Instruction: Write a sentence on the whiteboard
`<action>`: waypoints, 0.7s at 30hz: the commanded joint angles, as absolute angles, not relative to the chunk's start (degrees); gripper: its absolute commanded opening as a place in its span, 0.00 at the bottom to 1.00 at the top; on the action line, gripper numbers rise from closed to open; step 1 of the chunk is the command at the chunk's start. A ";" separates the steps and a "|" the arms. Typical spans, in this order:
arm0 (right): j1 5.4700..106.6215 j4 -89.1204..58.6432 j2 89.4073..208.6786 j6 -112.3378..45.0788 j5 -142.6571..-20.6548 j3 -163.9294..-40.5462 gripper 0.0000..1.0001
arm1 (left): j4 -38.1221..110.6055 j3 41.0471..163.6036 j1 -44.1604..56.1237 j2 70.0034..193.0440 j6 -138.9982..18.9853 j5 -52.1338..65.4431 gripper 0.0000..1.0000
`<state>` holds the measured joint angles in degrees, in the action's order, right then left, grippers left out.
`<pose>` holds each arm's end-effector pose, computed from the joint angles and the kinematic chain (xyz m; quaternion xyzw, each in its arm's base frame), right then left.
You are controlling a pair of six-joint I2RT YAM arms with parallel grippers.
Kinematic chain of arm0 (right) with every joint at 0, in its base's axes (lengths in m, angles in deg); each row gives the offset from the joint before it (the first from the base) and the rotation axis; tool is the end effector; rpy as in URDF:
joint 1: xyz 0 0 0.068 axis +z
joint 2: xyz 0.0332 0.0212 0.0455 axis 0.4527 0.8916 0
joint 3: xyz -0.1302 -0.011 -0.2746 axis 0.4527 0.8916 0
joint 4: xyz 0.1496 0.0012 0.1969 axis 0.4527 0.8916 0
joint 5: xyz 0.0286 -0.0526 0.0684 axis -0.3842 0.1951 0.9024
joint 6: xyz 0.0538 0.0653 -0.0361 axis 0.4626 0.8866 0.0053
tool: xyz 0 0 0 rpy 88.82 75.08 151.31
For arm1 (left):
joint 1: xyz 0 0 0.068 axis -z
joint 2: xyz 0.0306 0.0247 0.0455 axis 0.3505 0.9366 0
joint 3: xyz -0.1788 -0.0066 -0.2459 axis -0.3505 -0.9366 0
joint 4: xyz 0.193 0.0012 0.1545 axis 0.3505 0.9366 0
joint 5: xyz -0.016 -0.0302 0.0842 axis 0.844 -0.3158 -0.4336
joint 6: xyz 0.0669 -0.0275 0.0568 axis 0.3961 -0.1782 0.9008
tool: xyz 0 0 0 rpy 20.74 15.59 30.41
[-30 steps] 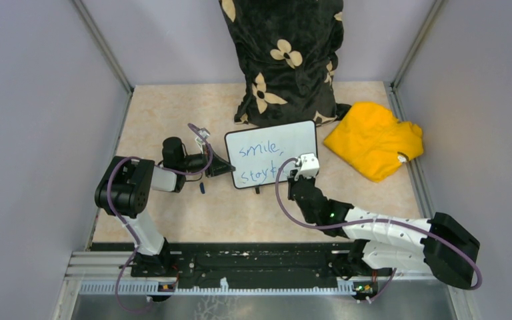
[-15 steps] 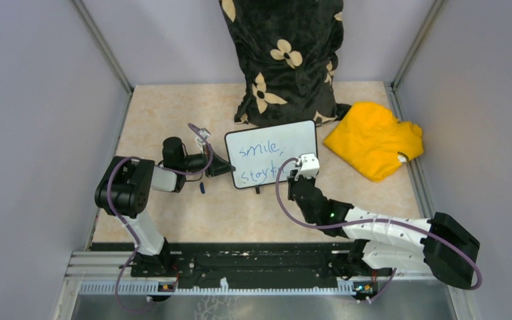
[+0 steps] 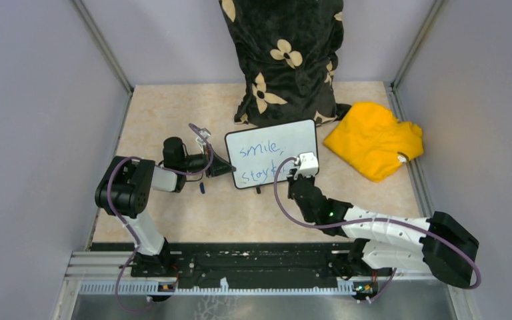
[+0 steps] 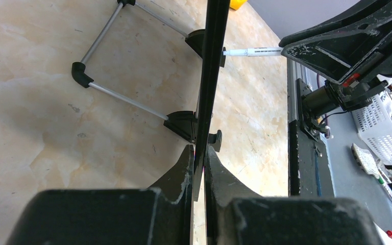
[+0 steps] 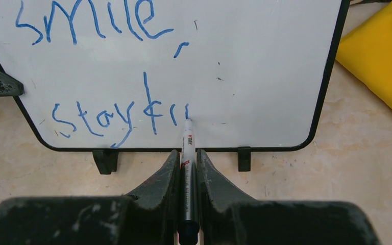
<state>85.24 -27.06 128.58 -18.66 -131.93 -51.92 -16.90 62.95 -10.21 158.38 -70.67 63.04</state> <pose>0.1631 0.1577 0.2328 -0.0573 0.8042 0.0927 0.5843 0.3070 -0.1318 0.1819 0.2572 0.6975 -0.5505 0.3799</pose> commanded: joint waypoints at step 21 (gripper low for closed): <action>83.69 -32.07 128.87 -21.03 -133.86 -56.15 0.00 | -13.63 63.29 -9.71 159.82 -69.96 62.20 0.00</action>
<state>84.70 -28.94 128.69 -20.15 -132.80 -53.11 -16.88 62.95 -10.21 158.38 -70.64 63.06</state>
